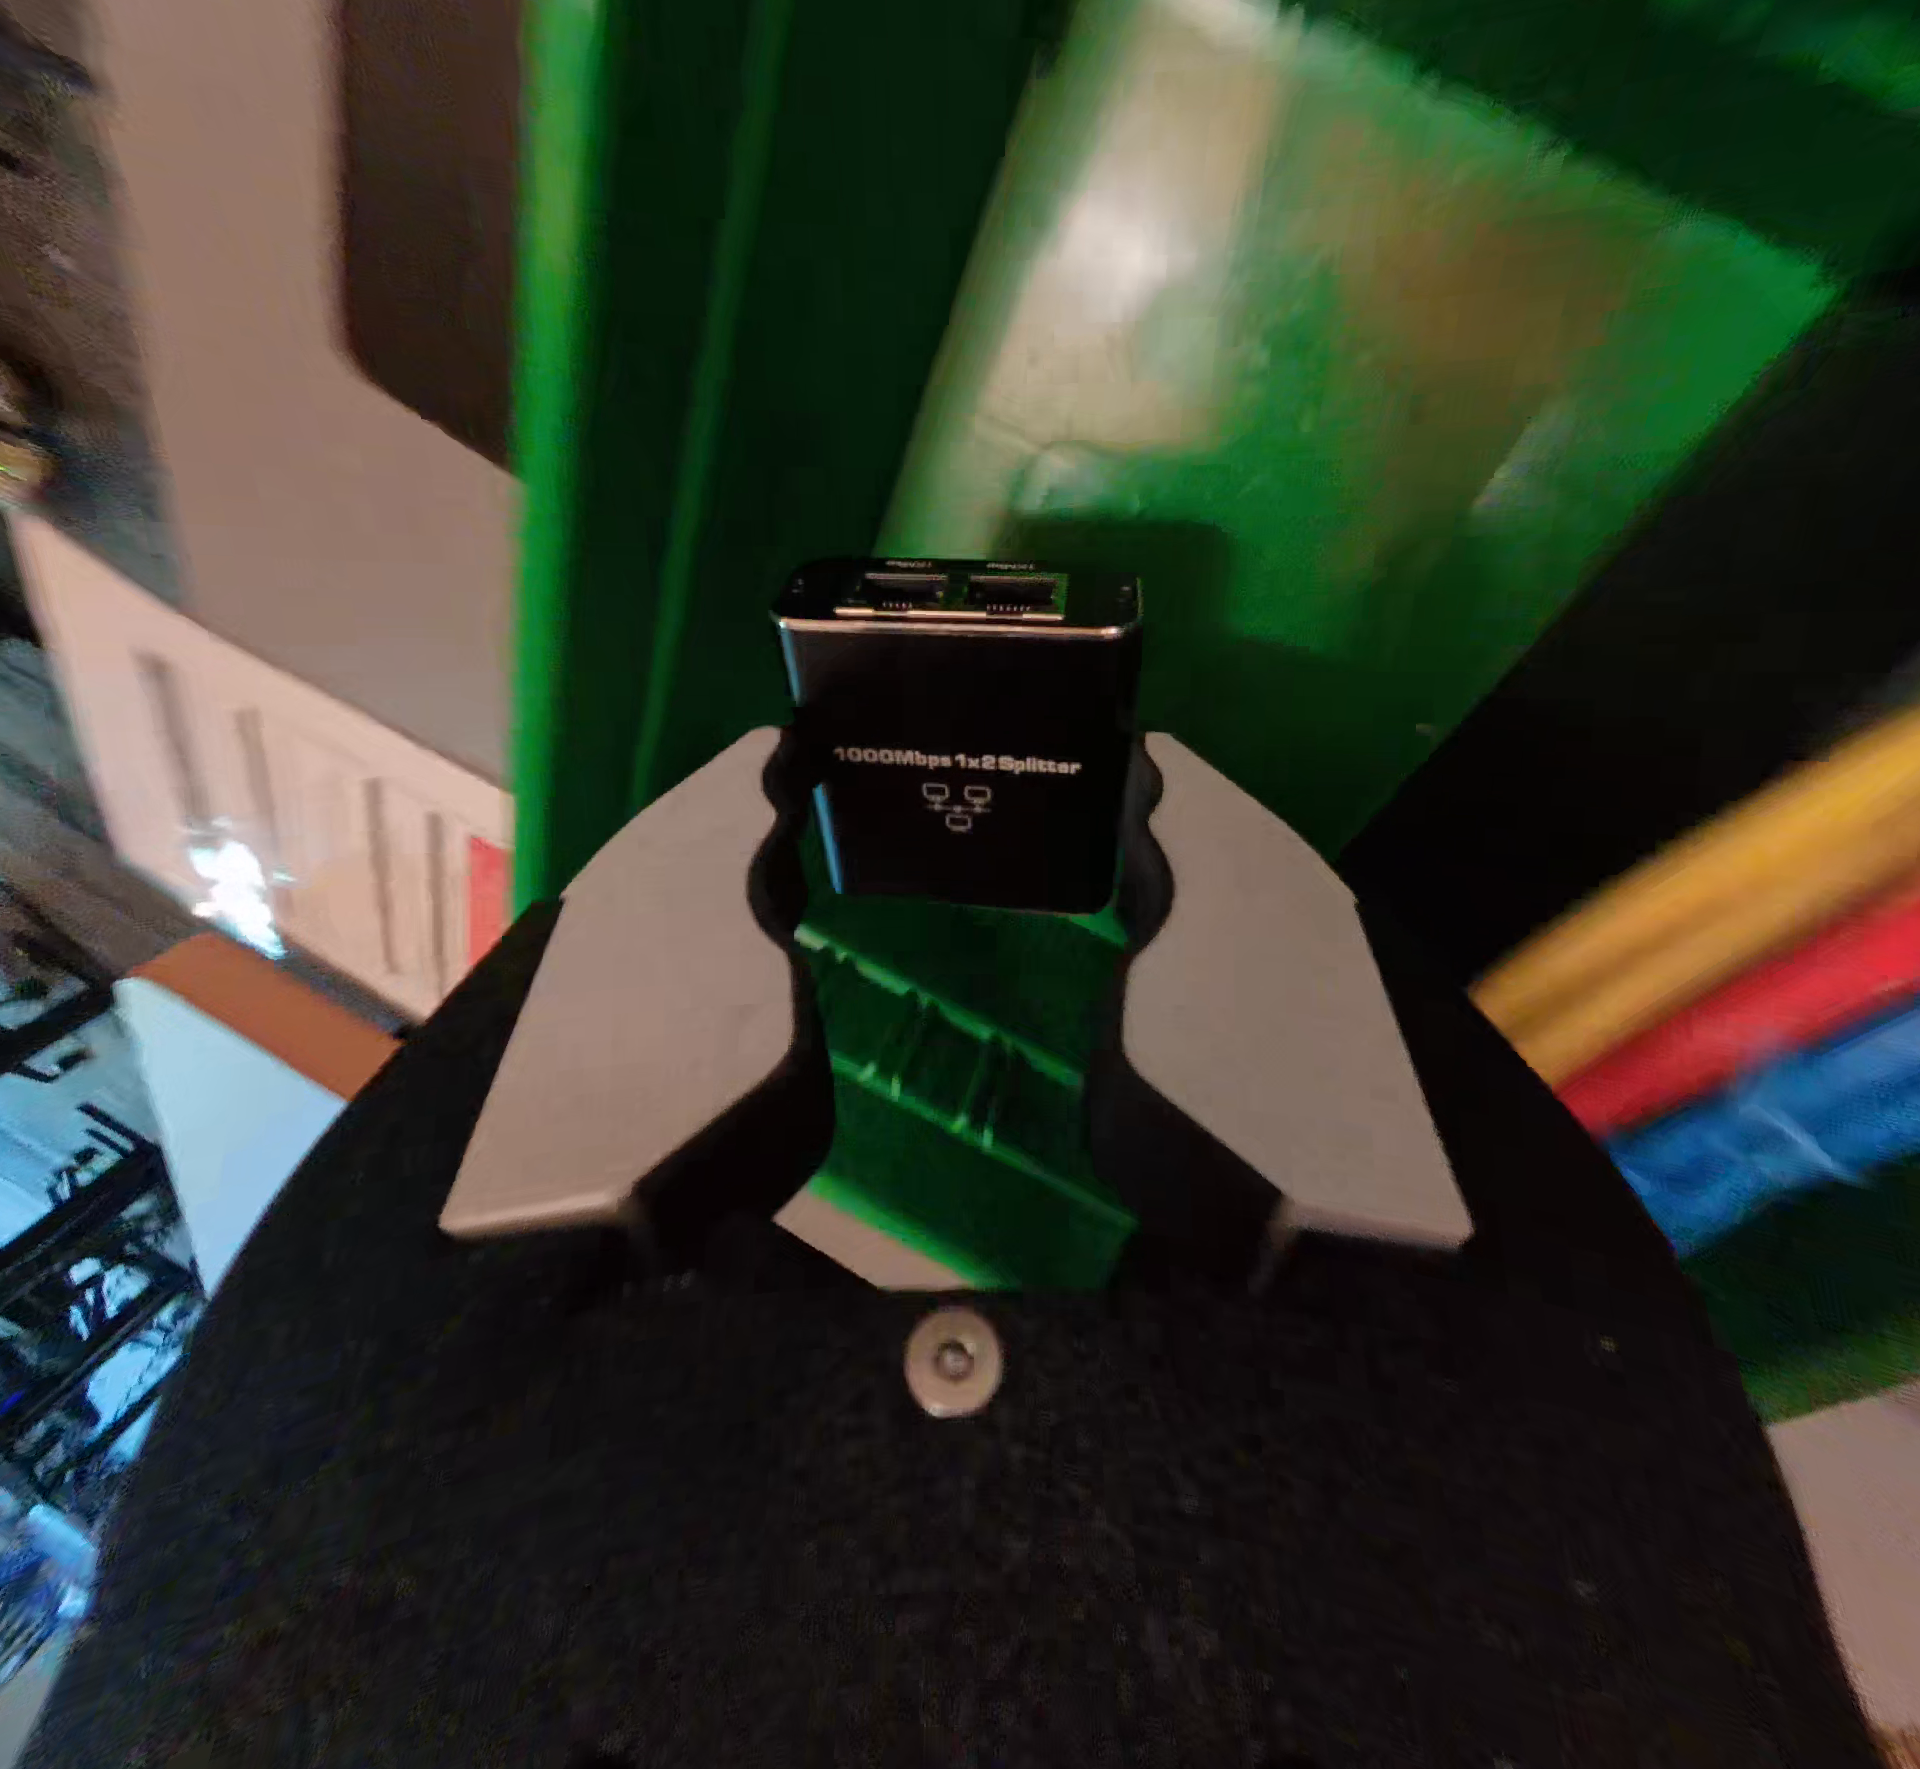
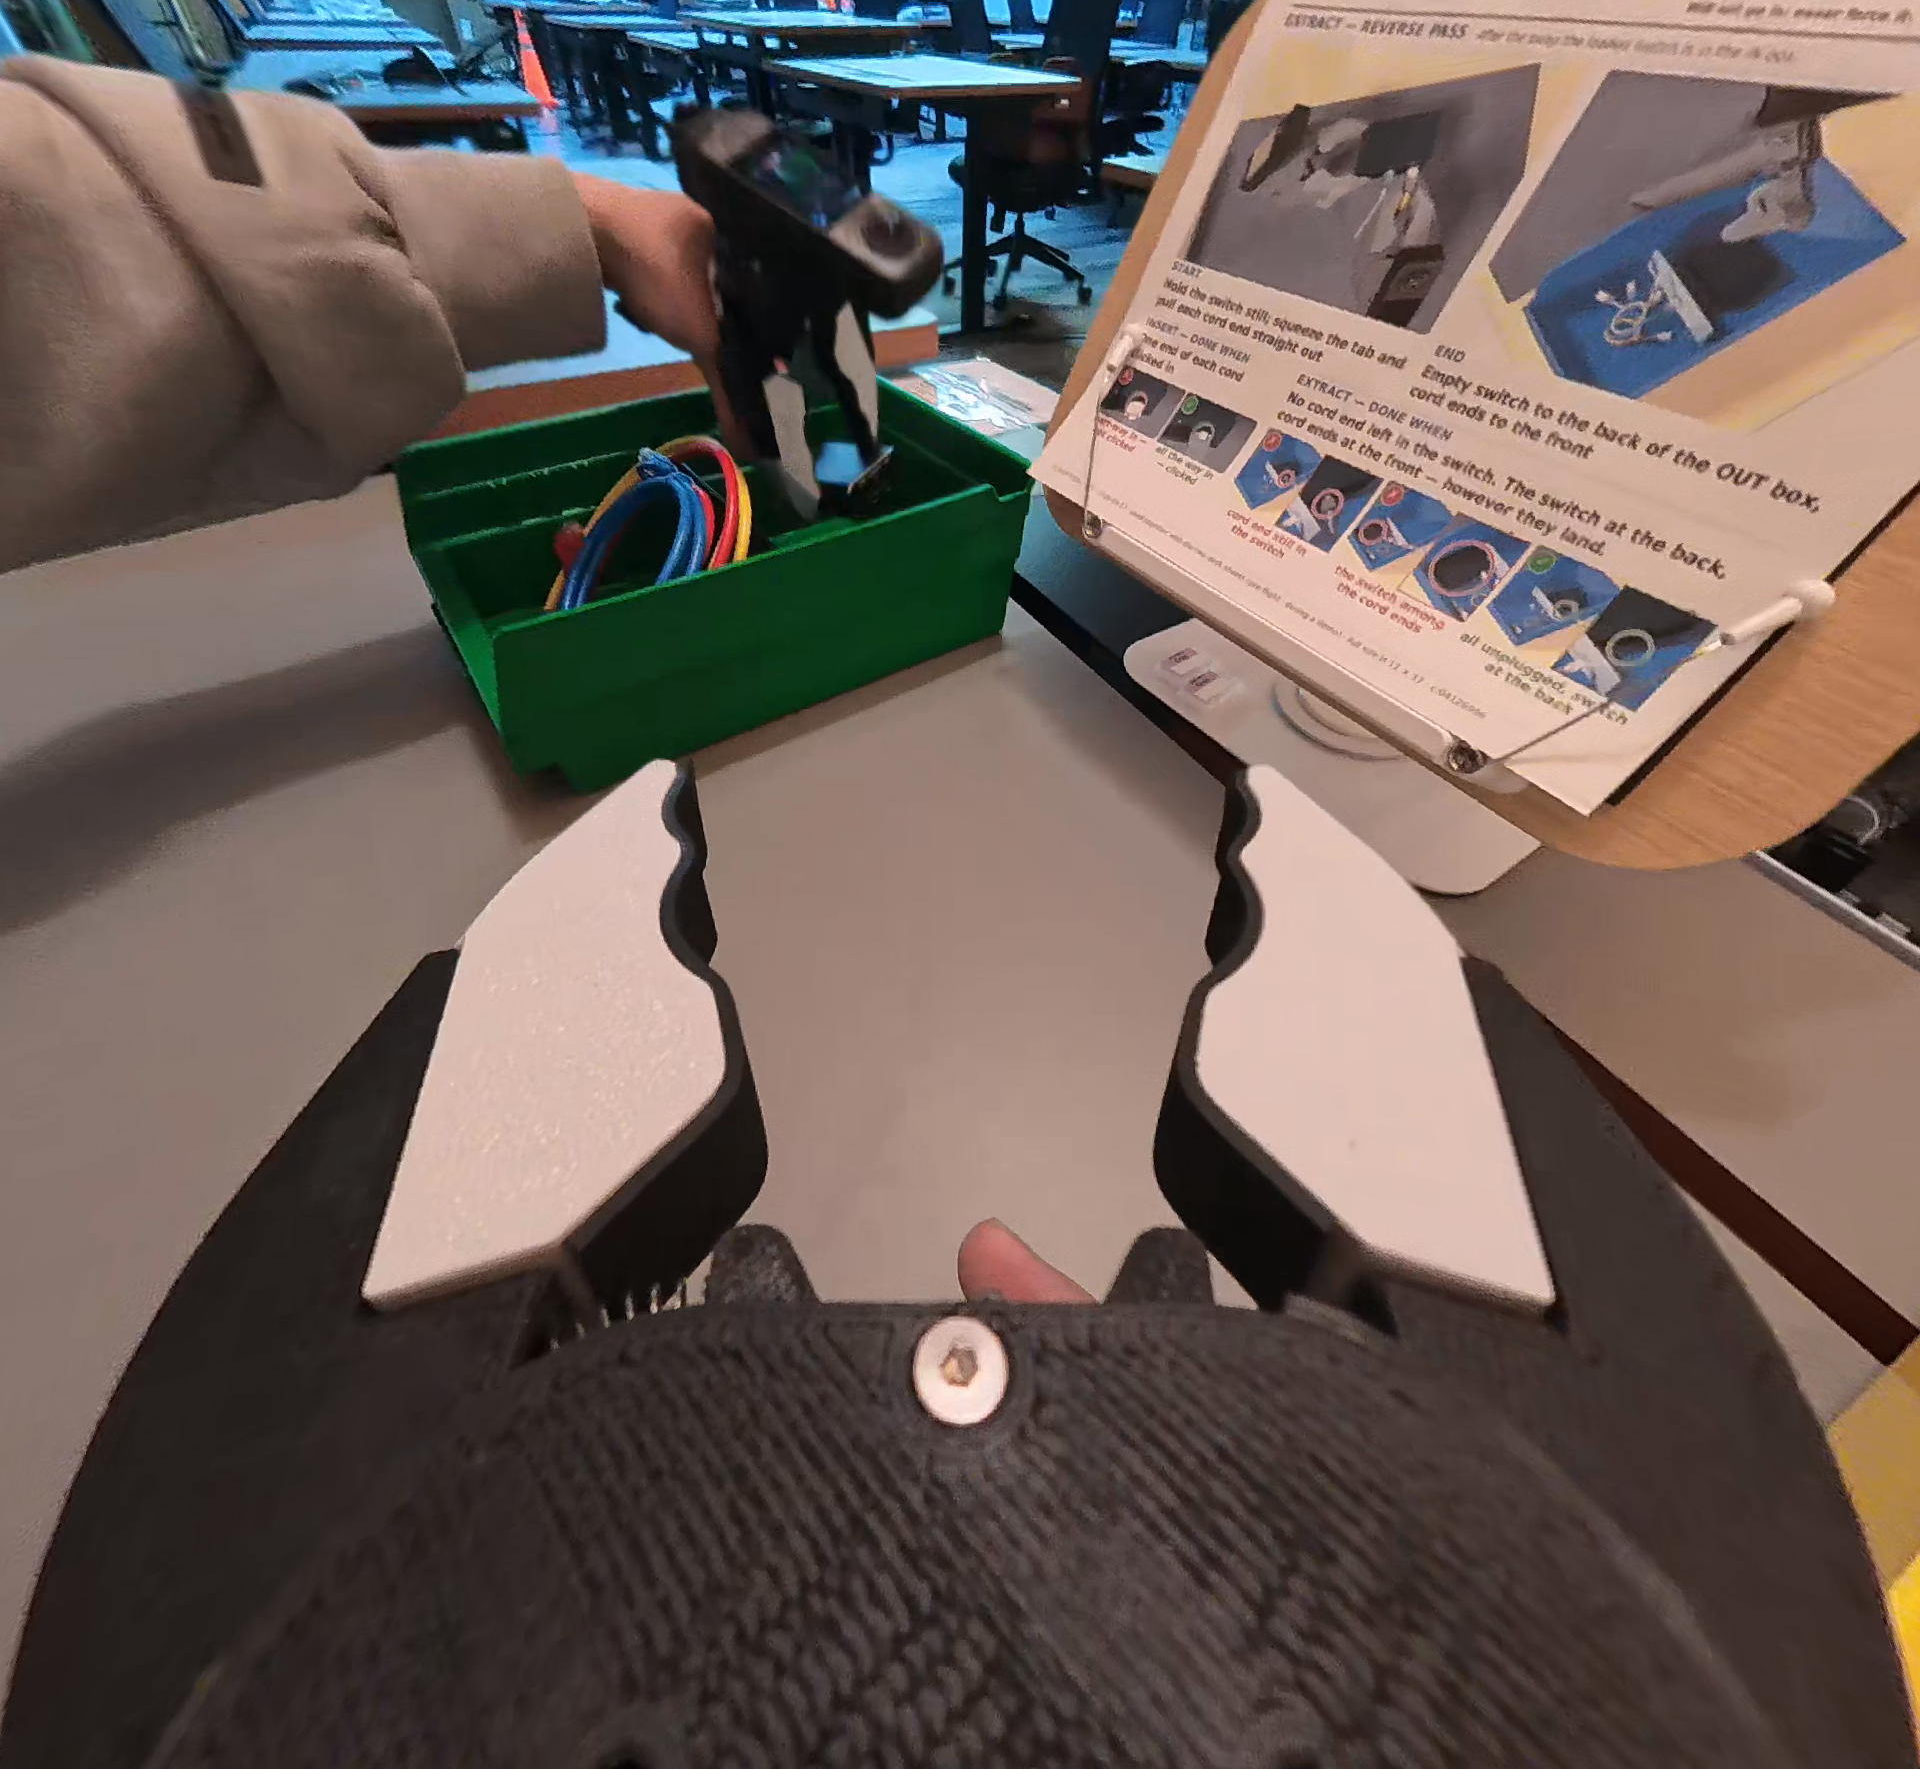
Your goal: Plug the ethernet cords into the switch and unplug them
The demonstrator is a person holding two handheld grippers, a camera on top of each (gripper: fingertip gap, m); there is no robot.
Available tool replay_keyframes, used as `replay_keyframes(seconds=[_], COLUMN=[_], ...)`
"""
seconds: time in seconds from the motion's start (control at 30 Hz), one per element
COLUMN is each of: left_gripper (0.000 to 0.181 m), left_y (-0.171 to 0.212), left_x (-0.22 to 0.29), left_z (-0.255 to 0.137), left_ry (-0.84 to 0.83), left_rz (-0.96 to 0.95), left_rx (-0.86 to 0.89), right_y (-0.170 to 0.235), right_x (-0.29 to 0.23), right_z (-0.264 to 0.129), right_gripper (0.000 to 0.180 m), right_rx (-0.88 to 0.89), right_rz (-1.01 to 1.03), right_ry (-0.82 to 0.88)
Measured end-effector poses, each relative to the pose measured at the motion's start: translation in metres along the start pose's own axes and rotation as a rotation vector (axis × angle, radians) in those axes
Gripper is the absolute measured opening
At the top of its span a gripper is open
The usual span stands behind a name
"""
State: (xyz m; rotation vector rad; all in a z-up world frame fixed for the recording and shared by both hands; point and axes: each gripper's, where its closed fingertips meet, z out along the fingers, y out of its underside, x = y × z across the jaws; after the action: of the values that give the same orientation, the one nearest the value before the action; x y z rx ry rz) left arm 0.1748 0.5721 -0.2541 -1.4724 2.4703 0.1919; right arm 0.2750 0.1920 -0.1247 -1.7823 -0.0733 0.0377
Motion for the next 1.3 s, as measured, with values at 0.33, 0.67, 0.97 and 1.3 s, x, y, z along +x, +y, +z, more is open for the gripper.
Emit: replay_keyframes(seconds=[0.33, 0.67, 0.97, 1.3], left_gripper=[0.057, 0.058, 0.057, 0.069], left_y=[-0.128, -0.182, -0.186, -0.185], left_x=[0.124, 0.237, 0.249, 0.279], left_z=[-0.207, -0.208, -0.222, -0.299], left_ry=[0.033, -0.408, -0.532, -0.33], left_rz=[0.063, 0.276, 0.29, 0.167], left_rx=[0.927, 0.846, 0.897, 1.47], right_y=[-0.05, -0.034, -0.044, -0.098], right_x=[-0.057, -0.079, -0.088, -0.096], right_z=[0.01, 0.035, 0.035, -0.026], right_gripper=[0.089, 0.069, 0.028, 0.027], right_rx=[0.162, 0.037, 0.117, 0.536], right_rz=[-0.028, 0.239, 0.406, 0.865], right_ry=[-0.13, -0.18, -0.395, -1.084])
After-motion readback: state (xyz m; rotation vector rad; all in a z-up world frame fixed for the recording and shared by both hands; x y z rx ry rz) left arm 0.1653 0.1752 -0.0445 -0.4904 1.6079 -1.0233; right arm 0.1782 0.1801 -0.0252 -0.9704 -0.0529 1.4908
